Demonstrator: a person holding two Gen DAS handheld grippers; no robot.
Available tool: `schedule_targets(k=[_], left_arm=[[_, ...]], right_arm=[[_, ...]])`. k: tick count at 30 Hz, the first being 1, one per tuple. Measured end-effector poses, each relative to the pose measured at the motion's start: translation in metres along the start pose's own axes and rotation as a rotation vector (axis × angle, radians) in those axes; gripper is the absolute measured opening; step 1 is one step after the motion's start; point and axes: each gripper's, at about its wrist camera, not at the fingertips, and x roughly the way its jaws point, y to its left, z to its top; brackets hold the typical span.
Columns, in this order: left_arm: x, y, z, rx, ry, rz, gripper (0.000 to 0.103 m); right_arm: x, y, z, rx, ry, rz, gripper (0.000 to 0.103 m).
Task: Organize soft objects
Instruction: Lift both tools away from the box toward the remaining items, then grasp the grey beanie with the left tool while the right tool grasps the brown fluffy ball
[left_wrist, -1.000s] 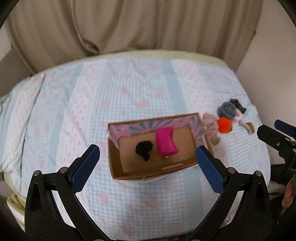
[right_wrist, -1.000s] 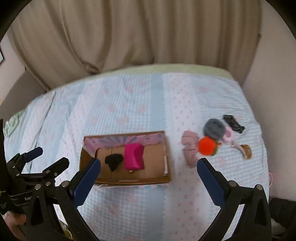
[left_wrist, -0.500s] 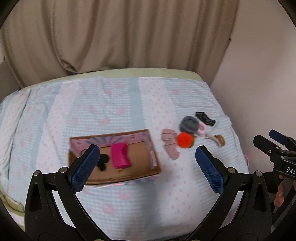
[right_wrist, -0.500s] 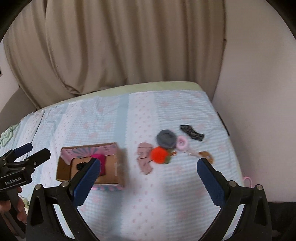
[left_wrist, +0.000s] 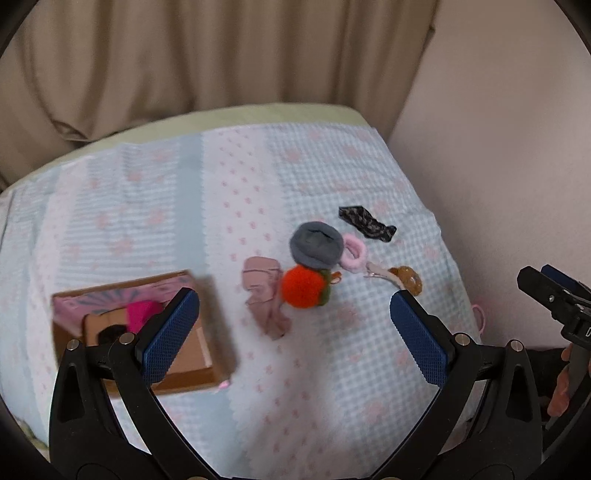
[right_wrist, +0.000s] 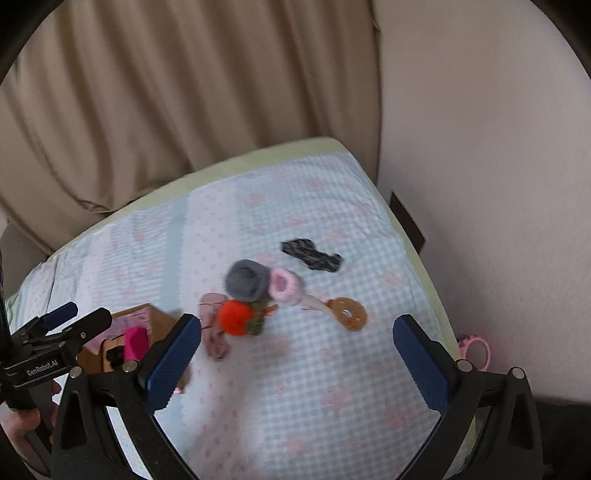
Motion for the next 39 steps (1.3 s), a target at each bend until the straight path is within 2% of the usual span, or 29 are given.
schedule_targets(k=[8,9,11,12,15,18,20,23,26,29,31,34,39], left_arm=[[0.121,-0.033,0.021,0.069,0.118,-0.006,0.103],[0.147,-0.038,0.024,0.086,0.142,-0.006,0.103],[0.169,-0.043,0.027,0.100,0.164,-0.005,0.103],[0.194,-0.046,0.030,0.115,0.184,-0.001,0.103],[0.227,-0.048,0.033,0.140,0.209,0.010,0.103],[0.258,-0.047,0.036,0.167,0.231,0.022,0.103],[0.277,-0.047,0.037,0.184,0.241,0.029,0.103],[0.292,-0.047,0.037,0.197,0.254,0.027,0.103],[0.308,-0.049,0.037,0.214,0.264,0.025,0.103],[0.320,-0.051,0.036,0.225,0.275,0.019,0.101],[0.324,-0.052,0.036,0.221,0.276,0.004,0.083],[0.331,-0.051,0.036,0.201,0.301,-0.017,0.073],[0.332,-0.048,0.038,0.191,0.306,-0.024,0.064]], right_arm=[[0.089,-0.055,0.005,0.161,0.077,-0.013,0.103],[0.102,-0.061,0.005,0.183,0.090,-0.017,0.103],[0.126,-0.070,0.003,0.223,0.110,-0.023,0.103],[0.136,-0.074,0.001,0.238,0.118,-0.027,0.103],[0.166,-0.083,-0.006,0.277,0.147,-0.037,0.103],[0.196,-0.089,-0.015,0.315,0.183,-0.043,0.096],[0.212,-0.092,-0.020,0.340,0.199,-0.051,0.096],[0.230,-0.096,-0.027,0.381,0.211,-0.058,0.095],[0.245,-0.100,-0.032,0.413,0.218,-0.064,0.089],[0.261,-0.104,-0.037,0.442,0.238,-0.061,0.078],[0.269,-0.105,-0.040,0.454,0.251,-0.054,0.066],[0.273,-0.107,-0.044,0.474,0.243,-0.039,0.061],[0.269,-0.108,-0.046,0.474,0.228,-0.036,0.055]])
